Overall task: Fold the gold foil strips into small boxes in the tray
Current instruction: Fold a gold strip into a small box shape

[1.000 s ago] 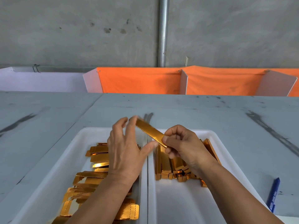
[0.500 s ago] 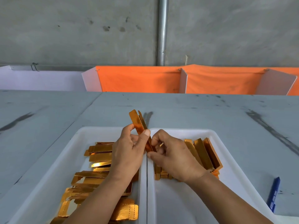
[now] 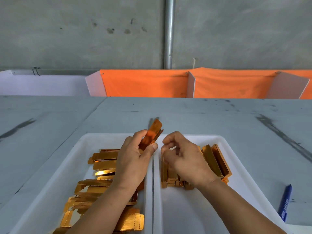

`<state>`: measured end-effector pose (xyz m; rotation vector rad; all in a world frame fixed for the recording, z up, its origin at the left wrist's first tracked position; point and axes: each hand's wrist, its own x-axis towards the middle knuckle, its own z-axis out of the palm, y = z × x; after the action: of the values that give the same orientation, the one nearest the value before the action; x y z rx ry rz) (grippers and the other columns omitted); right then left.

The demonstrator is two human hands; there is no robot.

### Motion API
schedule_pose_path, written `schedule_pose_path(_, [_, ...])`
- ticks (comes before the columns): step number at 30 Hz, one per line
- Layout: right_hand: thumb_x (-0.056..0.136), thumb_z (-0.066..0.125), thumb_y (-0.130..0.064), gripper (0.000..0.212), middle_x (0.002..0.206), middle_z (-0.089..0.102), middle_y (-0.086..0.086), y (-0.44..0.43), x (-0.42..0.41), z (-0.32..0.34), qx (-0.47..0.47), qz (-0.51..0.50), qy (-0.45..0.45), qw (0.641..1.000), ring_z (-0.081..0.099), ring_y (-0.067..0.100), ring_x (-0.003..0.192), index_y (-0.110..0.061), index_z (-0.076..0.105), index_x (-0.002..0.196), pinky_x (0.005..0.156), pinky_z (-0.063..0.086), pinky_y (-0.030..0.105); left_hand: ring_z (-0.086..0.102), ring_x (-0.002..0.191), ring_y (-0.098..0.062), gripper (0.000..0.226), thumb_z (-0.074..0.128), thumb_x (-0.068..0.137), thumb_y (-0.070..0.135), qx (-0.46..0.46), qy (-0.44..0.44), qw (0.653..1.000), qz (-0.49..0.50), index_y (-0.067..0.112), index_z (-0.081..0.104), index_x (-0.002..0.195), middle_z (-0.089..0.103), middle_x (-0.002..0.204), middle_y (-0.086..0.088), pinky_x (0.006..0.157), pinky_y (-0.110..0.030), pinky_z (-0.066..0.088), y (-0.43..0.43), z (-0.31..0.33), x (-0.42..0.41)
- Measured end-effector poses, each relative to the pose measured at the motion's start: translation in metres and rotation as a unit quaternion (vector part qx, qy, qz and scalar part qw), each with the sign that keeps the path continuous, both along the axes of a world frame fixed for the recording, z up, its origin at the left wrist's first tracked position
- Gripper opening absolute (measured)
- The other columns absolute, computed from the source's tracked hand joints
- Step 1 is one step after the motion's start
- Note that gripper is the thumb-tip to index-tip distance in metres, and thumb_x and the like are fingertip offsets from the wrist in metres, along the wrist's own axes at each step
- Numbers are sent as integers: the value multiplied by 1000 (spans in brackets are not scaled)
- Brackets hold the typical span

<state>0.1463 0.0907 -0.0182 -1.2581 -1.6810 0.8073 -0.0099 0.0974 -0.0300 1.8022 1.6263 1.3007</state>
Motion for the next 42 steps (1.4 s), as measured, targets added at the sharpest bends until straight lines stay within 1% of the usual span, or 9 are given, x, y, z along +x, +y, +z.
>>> schedule_pose_path(6, [93, 66, -30, 33, 82, 67, -12, 0, -1, 5, -42, 14, 125, 991, 70, 18, 73, -47, 49, 116, 59, 57, 27, 49, 109, -13, 41, 62, 88, 43, -1, 60, 998, -28, 40, 51, 128, 50, 115, 7, 90, -34, 50, 0, -6, 1])
schedule_pose_path(12, [97, 60, -21, 30, 78, 65, -8, 2, -1, 3, -50, 2, 116, 992, 67, 11, 59, -38, 57, 122, 55, 53, 20, 47, 113, -10, 42, 63, 89, 39, -3, 110, 993, -44, 40, 47, 127, 50, 118, 13, 91, -31, 49, 2, -12, 0])
schedule_pose_path(17, [97, 60, -23, 12, 69, 68, 0, 2, -1, 2, -54, 15, 92, 994, 65, 10, 58, -32, 65, 103, 58, 54, 24, 49, 110, -7, 46, 63, 88, 44, 6, 84, 995, -59, 46, 45, 130, 52, 116, 15, 90, -30, 50, 2, -13, 1])
schedule_pose_path(21, [95, 61, -14, 36, 94, 65, 5, 0, 2, 6, -51, 24, 113, 992, 65, 14, 63, -40, 56, 119, 58, 55, 23, 49, 108, -8, 40, 58, 91, 44, 7, 98, 992, -73, 44, 48, 129, 53, 111, 14, 87, -27, 49, 3, -13, 0])
schedule_pose_path(25, [90, 55, -2, 45, 84, 64, 16, -1, 5, 8, -47, 33, 90, 994, 59, 14, 63, -43, 60, 109, 63, 57, 26, 41, 112, -6, 46, 53, 93, 46, -2, 113, 991, -73, 50, 39, 137, 47, 115, 15, 89, -23, 41, 2, -13, 2])
schedule_pose_path(29, [91, 65, -14, 23, 93, 65, 0, 1, 4, 7, -41, 14, 100, 994, 63, 21, 73, -32, 62, 105, 67, 61, 37, 45, 111, -7, 46, 52, 92, 49, -7, 80, 996, -50, 44, 42, 136, 47, 116, 14, 90, -25, 45, 1, -10, 3])
schedule_pose_path(32, [89, 70, -31, 9, 81, 65, -1, 2, 4, 8, -48, -31, 105, 993, 65, 20, 66, -26, 64, 94, 58, 58, 30, 50, 107, -7, 51, 53, 87, 58, -2, 37, 999, -24, 39, 42, 133, 49, 119, 13, 80, -16, 45, 0, -7, 3])
schedule_pose_path(37, [90, 65, -44, 37, 60, 63, 5, 3, 4, 9, -94, -55, 118, 987, 53, 14, 46, -8, 62, 81, 46, 47, 25, 45, 114, -8, 61, 61, 81, 60, 9, 114, 993, 0, 41, 38, 134, 48, 124, 12, 91, -26, 46, -1, -8, 1])
schedule_pose_path(42, [94, 56, -53, 51, 50, 58, 5, 5, 5, 6, -125, -68, 85, 986, 50, 16, 44, -8, 64, 70, 45, 43, 24, 41, 103, -4, 56, 62, 81, 59, 38, 178, 983, -31, 38, 45, 130, 44, 111, 18, 80, -20, 42, -2, -10, 3])
